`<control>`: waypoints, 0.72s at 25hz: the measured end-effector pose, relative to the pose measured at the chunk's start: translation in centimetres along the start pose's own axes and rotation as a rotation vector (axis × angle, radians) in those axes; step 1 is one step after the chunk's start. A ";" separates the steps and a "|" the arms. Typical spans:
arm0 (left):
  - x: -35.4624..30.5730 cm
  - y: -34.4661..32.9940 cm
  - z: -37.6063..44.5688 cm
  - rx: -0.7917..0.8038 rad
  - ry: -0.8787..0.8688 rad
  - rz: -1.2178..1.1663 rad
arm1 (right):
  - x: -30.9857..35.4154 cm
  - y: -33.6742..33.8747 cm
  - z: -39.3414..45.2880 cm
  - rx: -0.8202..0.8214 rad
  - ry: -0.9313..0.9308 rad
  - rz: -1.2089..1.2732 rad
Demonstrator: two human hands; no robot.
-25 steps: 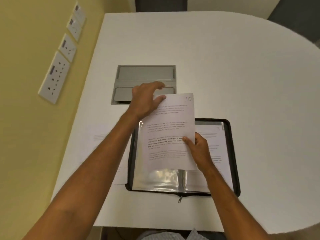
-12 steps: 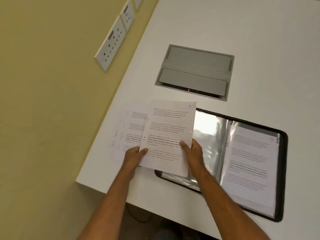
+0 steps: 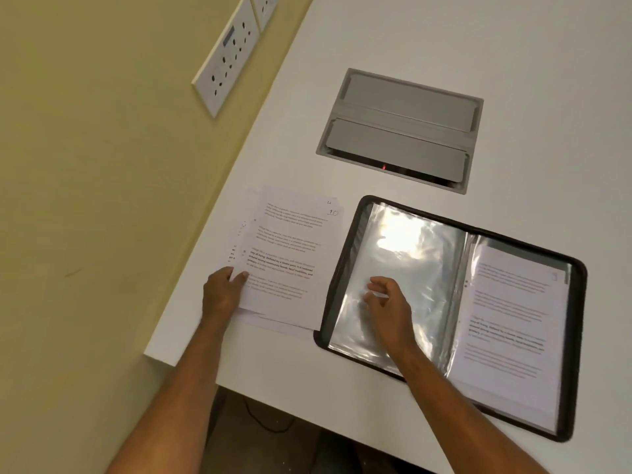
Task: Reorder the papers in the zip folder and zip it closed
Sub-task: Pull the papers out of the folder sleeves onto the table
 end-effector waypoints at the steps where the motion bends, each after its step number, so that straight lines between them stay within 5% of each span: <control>1: 0.0 0.1 0.0 -0.027 -0.027 0.063 | -0.1 1.0 -0.1 -0.038 0.027 -0.022; 6: -1.5 -0.8 -2.9 -0.214 -0.289 0.392 | -1.2 5.6 -0.9 -0.239 0.119 -0.100; 10: -3.4 -6.0 -7.2 0.014 -0.698 0.476 | -4.8 9.2 -1.1 -0.384 0.073 -0.268; 18: -5.3 -9.3 -8.5 0.055 -0.616 0.522 | -12.0 16.4 -2.1 -0.569 -0.252 -0.448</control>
Point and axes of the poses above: each hand's wrist, its own z-axis towards the middle knuckle, its own y-axis out of the back of the hand, x = y × z, the point moved 3 cm from there along z, towards the middle knuckle, and after that the axes turned 12 degrees about -x, right-handed, at the moved point
